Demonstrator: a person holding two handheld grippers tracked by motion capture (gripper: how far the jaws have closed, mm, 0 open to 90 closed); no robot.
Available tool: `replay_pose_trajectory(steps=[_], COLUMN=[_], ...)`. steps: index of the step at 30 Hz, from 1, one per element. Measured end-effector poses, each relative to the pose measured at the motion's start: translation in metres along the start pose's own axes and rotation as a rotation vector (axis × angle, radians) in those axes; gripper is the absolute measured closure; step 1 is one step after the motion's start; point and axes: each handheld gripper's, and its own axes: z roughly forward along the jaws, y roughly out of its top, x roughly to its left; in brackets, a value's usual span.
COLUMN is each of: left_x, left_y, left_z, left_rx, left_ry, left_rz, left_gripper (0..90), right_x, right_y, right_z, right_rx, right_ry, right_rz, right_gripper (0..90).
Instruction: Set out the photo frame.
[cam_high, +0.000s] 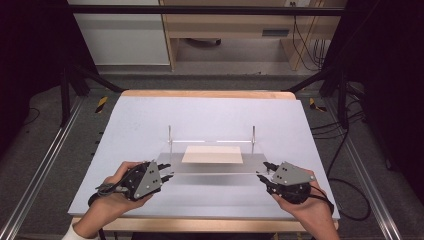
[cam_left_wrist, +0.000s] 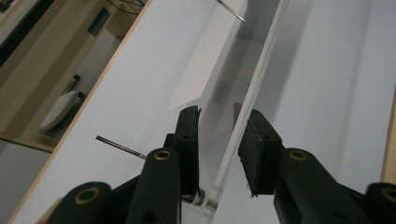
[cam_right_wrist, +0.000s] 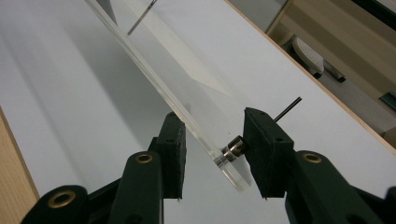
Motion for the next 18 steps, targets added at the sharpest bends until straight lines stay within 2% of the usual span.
replay_pose_trajectory(steps=[4, 5, 9, 18], left_x=[0.006, 0.011, 0.017, 0.029], left_y=[0.002, 0.005, 0.008, 0.013], left_z=[0.000, 0.000, 0.000, 0.000], left_rx=[-0.016, -0.020, -0.016, 0.000], left_ry=[0.010, -0.001, -0.006, -0.017], left_rz=[-0.019, -0.034, -0.046, -0.041], left_gripper=[70.6, 71.1, 71.8, 72.5], right_x=[-0.005, -0.008, -0.015, -0.023], right_y=[0.005, 0.007, 0.014, 0.020], right_z=[0.000, 0.000, 0.001, 0.002], right_rx=[0.000, -0.003, -0.004, -0.004], right_ry=[0.002, 0.008, 0.011, 0.017], right_rz=[0.006, 0.010, 0.011, 0.006], right_gripper=[61.0, 61.1, 61.1, 61.2])
